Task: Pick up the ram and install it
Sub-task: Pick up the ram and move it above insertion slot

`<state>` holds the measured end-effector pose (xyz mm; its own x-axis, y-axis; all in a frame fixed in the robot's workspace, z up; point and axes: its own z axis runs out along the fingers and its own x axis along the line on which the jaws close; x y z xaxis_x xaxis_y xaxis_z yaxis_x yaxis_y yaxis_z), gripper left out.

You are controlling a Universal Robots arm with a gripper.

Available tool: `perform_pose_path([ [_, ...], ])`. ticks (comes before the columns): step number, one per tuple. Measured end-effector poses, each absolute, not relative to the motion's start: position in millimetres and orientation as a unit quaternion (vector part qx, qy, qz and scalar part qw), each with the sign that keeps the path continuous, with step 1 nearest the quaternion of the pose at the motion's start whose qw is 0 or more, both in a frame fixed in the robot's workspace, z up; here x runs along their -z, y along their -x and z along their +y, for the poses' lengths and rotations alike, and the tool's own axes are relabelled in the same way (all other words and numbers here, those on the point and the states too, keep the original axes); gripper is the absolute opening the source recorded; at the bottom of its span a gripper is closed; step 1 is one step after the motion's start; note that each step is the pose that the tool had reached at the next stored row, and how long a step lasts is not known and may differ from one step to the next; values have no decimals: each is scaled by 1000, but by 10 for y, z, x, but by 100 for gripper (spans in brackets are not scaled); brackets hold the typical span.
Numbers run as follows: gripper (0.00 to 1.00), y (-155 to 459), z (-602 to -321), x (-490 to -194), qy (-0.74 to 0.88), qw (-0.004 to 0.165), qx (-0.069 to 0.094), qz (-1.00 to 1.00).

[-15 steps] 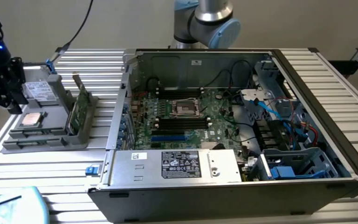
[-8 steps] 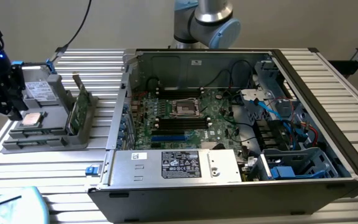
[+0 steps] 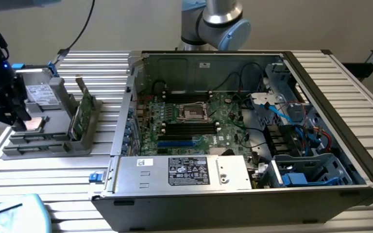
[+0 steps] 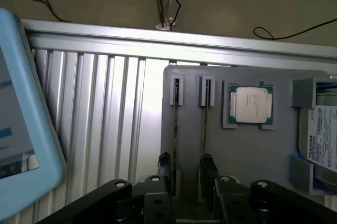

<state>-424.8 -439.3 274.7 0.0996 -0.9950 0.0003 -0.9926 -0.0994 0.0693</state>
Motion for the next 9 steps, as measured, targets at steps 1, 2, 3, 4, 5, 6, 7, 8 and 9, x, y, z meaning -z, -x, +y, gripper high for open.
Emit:
perform_pose_path([
  [1,37,4248,-4394,-2729,-744,26,23,-667],
  [2,37,4248,-4395,-2711,-746,26,23,-665],
  [3,37,4248,-4395,-2693,-748,26,23,-663],
  [4,37,4248,-4395,-2674,-748,26,23,-662],
  [5,37,4247,-4395,-2656,-749,26,23,-661],
  [6,37,4248,-4396,-2638,-750,26,23,-660],
  [7,37,4248,-4396,-2620,-751,26,23,-659],
  [8,37,4248,-4396,-2603,-752,26,23,-658],
  [9,37,4248,-4396,-2584,-753,26,23,-657],
])
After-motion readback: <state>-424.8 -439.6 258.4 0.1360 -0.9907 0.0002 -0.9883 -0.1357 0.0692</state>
